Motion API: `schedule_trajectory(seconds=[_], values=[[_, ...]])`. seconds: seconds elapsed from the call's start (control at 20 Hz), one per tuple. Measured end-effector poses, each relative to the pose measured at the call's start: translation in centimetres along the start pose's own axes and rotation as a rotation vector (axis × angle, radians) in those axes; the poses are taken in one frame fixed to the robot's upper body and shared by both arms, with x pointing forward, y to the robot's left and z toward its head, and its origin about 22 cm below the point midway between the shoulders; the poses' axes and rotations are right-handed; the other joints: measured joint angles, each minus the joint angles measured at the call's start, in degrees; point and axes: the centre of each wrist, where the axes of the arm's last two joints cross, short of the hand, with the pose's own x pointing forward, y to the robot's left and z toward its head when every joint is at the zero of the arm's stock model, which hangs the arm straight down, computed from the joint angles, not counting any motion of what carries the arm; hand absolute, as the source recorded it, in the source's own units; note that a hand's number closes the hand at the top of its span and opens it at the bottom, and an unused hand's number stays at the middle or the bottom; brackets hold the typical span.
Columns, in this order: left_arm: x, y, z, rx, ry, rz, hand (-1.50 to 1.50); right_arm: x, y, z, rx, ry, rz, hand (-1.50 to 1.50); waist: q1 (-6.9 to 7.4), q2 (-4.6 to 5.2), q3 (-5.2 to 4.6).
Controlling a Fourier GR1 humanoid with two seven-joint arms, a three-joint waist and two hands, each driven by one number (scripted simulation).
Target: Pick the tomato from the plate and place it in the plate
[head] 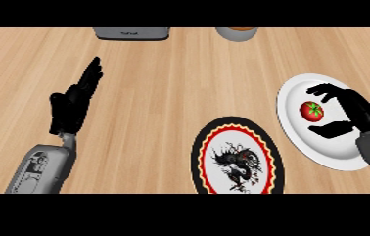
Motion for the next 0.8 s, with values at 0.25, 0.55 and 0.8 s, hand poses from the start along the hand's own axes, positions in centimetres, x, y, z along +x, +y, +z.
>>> schedule_trajectory(seconds=[0.25, 0.55, 0.8], values=[[-0.2, 0.3, 0.3, 0.006, 0.007, -0.003, 0.00, -0.2, 1.3, -1.0, 0.016, -0.021, -0.102, -1.50, -0.24, -0.06, 0.03], [-0.2, -0.4, 0.6, 0.019, 0.013, 0.000, 0.00, -1.0, -0.1, -0.8, -0.097, -0.063, -0.360, -1.50, -0.84, -0.24, 0.01], [0.0, 0.2, 0.8, 0.024, 0.014, 0.000, 0.00, -4.0, -4.2, 1.6, -0.244, -0.015, -0.524, -1.50, -1.06, -0.32, -0.01]])
